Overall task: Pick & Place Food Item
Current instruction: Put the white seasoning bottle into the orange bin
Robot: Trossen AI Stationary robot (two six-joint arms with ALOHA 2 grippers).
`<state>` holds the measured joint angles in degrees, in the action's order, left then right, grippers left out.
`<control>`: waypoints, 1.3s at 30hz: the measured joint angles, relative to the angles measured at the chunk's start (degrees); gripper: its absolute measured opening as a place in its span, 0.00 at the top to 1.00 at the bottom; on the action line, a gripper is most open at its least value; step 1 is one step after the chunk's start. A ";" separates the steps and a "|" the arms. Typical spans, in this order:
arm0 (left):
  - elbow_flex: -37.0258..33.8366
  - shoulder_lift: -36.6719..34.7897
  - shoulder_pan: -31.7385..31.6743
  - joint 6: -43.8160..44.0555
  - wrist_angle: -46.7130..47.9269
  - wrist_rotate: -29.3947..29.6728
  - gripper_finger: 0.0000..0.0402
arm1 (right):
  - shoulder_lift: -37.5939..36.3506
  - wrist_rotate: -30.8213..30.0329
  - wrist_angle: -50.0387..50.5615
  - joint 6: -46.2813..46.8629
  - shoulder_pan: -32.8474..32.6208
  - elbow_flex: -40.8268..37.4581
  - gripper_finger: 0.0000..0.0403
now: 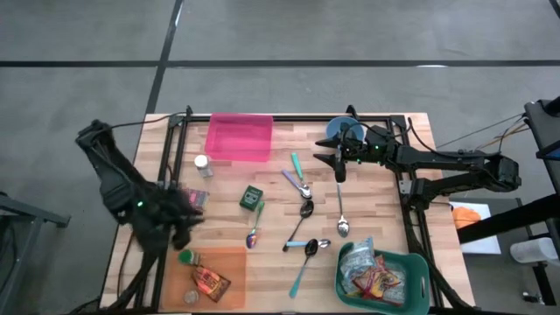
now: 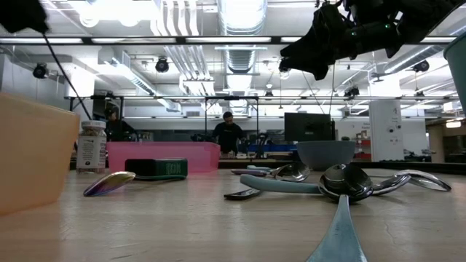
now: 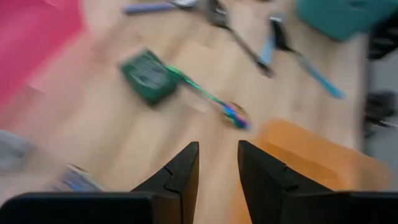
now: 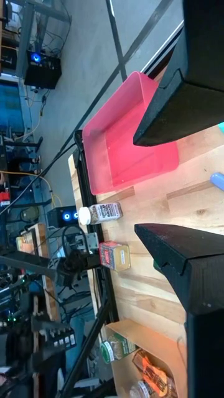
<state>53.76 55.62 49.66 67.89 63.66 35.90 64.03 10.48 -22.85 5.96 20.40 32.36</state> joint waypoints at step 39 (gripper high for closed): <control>-4.06 0.37 -30.78 -16.34 -4.59 -5.36 0.72 | 0.04 0.00 -0.02 0.00 -0.02 0.00 0.48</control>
<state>49.70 55.99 18.87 51.54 59.07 30.55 64.07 10.49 -22.87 5.96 20.39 32.36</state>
